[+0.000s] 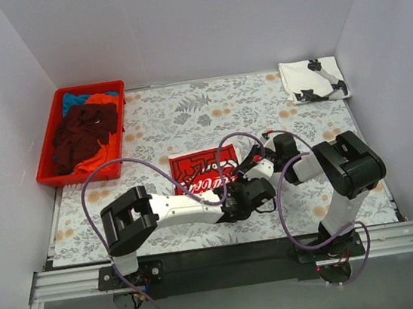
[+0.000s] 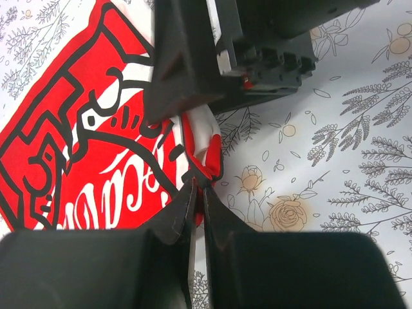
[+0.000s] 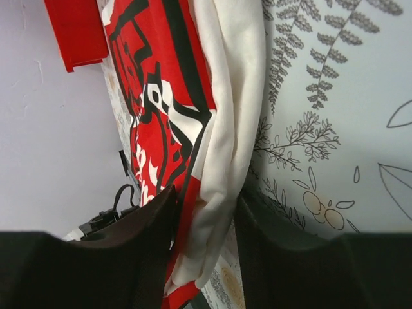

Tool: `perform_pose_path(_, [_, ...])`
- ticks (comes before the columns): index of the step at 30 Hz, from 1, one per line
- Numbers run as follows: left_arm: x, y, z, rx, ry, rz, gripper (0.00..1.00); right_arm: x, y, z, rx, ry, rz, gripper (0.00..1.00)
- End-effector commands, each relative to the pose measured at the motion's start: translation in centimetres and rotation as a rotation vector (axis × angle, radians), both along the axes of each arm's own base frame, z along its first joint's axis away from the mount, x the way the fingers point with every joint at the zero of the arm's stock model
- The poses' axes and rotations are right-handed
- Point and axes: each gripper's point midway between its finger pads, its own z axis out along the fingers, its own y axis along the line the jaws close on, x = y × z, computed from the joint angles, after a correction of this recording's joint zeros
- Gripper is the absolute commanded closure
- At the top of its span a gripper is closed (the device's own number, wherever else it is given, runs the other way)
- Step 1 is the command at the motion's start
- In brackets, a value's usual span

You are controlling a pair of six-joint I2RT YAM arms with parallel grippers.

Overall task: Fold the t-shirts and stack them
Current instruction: Neatly place the folded tshirt to the corner

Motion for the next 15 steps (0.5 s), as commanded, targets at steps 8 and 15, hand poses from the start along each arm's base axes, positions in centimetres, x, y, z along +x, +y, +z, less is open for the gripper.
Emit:
perform_pose_path(8, [0.2, -0.7, 2.3, -0.1, -0.01, 0.019, 0.95, -0.2, 0.5, -0.5, -0.038, -0.084, 0.082, 0.99])
perform_pose_path(15, [0.7, -0.3, 3.2, -0.148, 0.01, 0.038, 0.7, 0.8, -0.2, 0.1, -0.091, -0.148, 0.129, 0.99])
